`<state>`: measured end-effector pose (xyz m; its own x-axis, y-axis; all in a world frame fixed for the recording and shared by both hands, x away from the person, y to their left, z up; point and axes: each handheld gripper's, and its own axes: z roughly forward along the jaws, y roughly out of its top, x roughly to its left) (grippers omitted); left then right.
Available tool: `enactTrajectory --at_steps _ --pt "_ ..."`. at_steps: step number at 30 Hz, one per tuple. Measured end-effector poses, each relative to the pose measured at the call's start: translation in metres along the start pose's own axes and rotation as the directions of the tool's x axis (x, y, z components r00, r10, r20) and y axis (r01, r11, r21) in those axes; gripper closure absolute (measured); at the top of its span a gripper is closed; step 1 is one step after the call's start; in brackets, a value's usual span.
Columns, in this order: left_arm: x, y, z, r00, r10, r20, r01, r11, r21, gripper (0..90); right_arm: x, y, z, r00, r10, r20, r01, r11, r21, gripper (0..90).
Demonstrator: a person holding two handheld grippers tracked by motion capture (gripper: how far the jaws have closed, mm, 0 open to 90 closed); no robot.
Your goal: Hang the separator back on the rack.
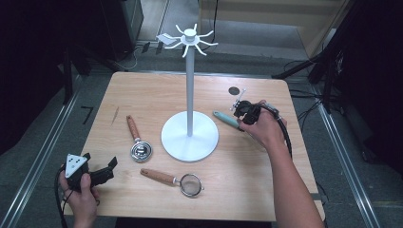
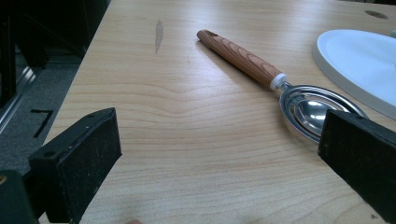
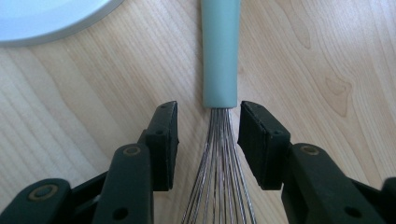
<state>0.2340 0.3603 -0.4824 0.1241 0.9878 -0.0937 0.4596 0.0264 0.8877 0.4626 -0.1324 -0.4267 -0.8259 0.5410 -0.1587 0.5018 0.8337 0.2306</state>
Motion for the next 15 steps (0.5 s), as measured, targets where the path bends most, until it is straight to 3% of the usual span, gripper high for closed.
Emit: enactTrajectory --at_steps 15 --pt "0.001 0.0 0.0 1.0 -0.005 0.001 0.005 1.0 -0.006 0.0 -0.005 0.023 0.022 0.9999 -0.014 -0.002 0.014 0.998 0.06 59.3"
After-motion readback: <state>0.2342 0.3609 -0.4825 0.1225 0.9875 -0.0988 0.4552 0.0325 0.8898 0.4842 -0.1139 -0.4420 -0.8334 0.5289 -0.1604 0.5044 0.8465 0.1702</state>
